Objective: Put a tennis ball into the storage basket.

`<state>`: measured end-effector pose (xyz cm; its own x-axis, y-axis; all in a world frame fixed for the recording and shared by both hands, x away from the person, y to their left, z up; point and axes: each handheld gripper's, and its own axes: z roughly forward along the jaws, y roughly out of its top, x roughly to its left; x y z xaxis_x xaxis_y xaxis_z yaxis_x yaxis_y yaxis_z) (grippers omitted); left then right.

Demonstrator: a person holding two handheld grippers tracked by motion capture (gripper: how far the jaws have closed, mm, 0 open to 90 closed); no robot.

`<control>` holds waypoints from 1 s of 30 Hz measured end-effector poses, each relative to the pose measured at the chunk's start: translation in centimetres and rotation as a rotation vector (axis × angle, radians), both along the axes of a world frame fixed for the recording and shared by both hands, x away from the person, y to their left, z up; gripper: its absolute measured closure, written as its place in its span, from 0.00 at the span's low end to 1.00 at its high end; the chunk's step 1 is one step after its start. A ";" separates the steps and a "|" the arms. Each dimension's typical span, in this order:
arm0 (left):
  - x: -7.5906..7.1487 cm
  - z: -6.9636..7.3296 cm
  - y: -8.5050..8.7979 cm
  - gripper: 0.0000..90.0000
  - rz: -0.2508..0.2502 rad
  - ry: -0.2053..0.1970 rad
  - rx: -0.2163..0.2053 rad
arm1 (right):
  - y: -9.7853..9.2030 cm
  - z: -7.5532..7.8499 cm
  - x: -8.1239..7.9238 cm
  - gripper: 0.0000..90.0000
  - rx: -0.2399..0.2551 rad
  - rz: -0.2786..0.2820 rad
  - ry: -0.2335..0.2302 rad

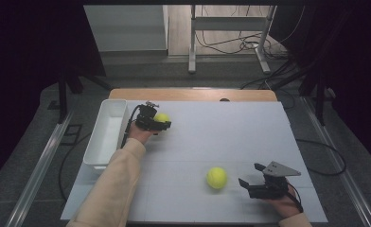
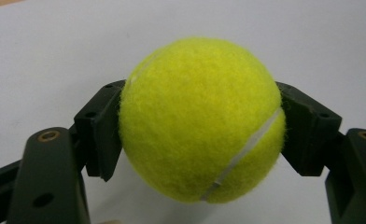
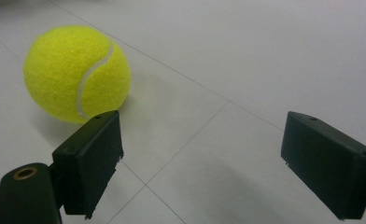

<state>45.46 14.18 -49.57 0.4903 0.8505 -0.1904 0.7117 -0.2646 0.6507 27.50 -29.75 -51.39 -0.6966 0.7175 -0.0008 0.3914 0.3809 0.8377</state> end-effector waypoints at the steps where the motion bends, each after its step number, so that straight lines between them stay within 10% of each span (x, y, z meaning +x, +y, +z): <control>1: -0.1 0.1 0.0 0.29 -0.001 0.000 -0.007 | 0.0 0.0 0.0 0.15 0.000 0.000 0.000; 30: -3.3 4.3 0.8 0.29 -0.054 -0.109 -0.079 | -0.1 0.0 0.0 0.15 0.002 -0.004 -0.005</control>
